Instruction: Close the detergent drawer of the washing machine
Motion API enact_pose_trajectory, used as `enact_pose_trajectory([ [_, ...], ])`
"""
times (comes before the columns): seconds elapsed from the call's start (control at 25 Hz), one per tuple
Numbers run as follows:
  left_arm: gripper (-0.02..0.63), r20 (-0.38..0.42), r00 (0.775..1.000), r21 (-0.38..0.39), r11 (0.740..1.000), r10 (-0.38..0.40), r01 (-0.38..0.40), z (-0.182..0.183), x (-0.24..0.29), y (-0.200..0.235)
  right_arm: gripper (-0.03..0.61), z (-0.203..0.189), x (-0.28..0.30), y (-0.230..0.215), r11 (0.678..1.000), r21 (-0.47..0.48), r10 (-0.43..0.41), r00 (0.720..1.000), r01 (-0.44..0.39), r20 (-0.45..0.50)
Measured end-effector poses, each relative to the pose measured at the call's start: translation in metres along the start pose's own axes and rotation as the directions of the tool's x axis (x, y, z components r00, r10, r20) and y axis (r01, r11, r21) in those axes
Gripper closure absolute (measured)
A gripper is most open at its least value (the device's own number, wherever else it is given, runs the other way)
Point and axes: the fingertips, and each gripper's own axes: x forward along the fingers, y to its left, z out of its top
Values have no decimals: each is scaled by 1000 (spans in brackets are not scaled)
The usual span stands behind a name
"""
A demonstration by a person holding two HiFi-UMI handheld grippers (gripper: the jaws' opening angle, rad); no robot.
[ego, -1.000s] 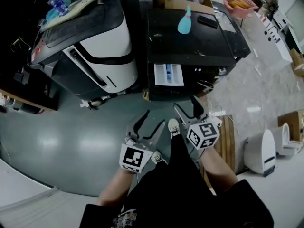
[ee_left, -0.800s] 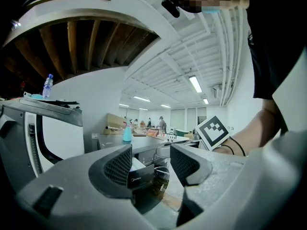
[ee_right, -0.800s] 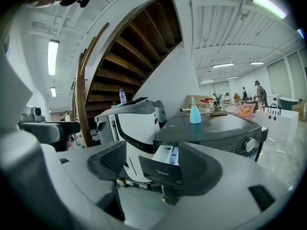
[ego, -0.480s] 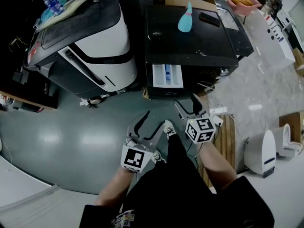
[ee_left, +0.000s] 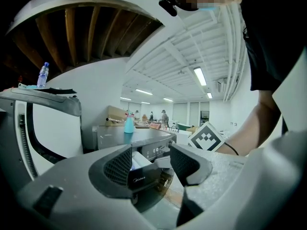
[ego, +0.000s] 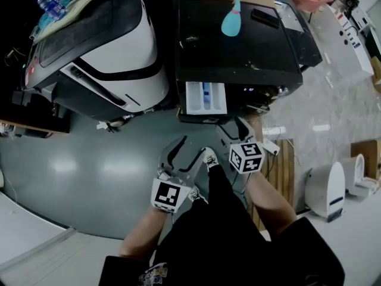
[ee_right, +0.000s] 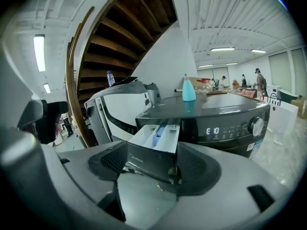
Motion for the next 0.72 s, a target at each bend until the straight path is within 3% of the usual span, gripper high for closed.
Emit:
enact_pose_trajectory([
  [0.72,383,-72,997,-51,998,-25,21,-28,52,24,321,-51,50,-24,992,129,21,993,-6,-120],
])
